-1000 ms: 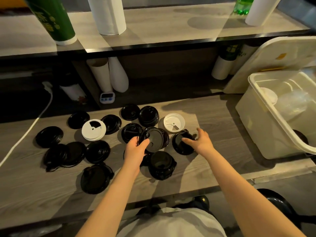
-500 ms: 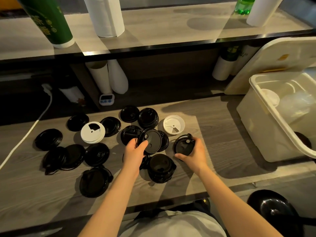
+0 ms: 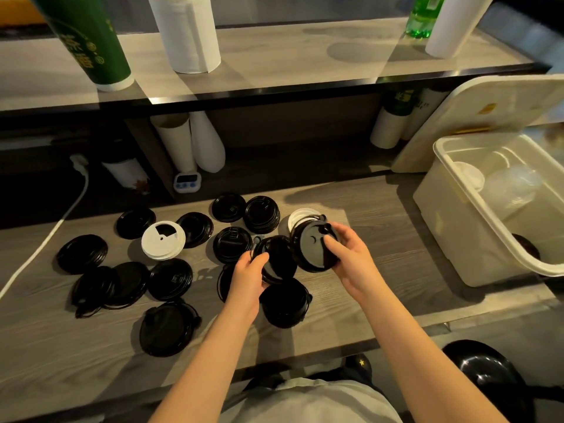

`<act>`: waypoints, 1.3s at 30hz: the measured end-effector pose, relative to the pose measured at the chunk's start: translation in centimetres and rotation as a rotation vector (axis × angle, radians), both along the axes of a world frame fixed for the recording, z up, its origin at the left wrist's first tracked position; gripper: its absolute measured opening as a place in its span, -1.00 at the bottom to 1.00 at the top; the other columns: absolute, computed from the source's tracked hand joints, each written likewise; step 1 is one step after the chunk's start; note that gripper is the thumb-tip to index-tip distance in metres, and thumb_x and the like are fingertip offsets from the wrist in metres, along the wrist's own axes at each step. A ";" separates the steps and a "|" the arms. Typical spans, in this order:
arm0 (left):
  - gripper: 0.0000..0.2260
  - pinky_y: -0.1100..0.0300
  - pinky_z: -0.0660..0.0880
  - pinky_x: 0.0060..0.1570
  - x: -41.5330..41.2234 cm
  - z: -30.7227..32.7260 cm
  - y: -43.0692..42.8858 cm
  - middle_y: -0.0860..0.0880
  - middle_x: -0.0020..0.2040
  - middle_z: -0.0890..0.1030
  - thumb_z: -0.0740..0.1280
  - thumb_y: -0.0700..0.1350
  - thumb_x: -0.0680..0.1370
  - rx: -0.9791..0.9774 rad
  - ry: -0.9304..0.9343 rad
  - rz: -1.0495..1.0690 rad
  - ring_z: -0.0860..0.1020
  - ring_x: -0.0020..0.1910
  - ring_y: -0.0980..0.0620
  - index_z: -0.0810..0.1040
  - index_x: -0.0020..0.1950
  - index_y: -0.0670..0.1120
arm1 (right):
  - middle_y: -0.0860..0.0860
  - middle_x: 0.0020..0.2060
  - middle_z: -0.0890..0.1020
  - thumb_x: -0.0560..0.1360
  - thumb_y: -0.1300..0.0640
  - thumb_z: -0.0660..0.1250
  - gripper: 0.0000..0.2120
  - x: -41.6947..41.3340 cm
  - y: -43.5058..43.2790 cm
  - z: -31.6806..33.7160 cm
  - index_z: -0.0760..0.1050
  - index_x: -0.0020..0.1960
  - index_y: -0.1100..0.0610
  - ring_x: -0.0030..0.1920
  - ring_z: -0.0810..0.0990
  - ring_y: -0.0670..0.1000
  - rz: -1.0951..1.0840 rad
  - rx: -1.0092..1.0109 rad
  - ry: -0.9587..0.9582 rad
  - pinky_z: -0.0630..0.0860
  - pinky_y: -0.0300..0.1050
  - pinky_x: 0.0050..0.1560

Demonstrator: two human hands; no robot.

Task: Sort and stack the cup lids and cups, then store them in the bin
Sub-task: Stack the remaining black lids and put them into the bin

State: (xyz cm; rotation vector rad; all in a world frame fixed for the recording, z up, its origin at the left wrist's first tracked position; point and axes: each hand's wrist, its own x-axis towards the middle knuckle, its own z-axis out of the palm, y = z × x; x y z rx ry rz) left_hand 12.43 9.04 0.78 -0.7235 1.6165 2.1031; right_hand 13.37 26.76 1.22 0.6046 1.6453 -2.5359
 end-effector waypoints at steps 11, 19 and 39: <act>-0.79 0.11 0.50 -0.06 1.7 1.8 0.3 -0.05 -0.02 0.62 0.11 -0.09 0.64 0.221 -0.013 0.158 0.57 -0.01 0.01 0.53 0.11 -0.06 | 0.00 0.12 0.57 0.52 0.26 0.30 -0.73 1.0 -3.9 1.3 0.48 0.13 -0.04 0.13 0.55 -0.05 0.201 0.369 0.121 0.57 -0.24 0.02; -0.74 0.15 0.52 -0.12 2.7 2.1 -1.0 -0.04 0.00 0.67 0.24 -0.18 0.56 0.246 0.129 -0.034 0.63 -0.02 0.04 0.44 0.25 -0.09 | -0.17 0.08 0.51 0.50 0.14 0.36 -0.72 1.6 -4.8 1.3 0.46 0.16 -0.10 0.05 0.47 -0.22 0.228 0.734 0.221 0.46 -0.27 0.06; -0.85 0.05 0.47 0.05 3.3 1.0 -6.7 -0.04 -0.05 0.60 0.27 -0.28 0.53 0.096 0.122 0.387 0.58 -0.06 0.05 0.46 0.00 -0.04 | 0.04 0.33 0.34 0.37 -0.21 0.39 -0.23 3.0 -6.3 -5.0 0.18 0.45 0.02 0.33 0.29 0.12 0.802 1.362 -0.124 0.35 0.00 0.30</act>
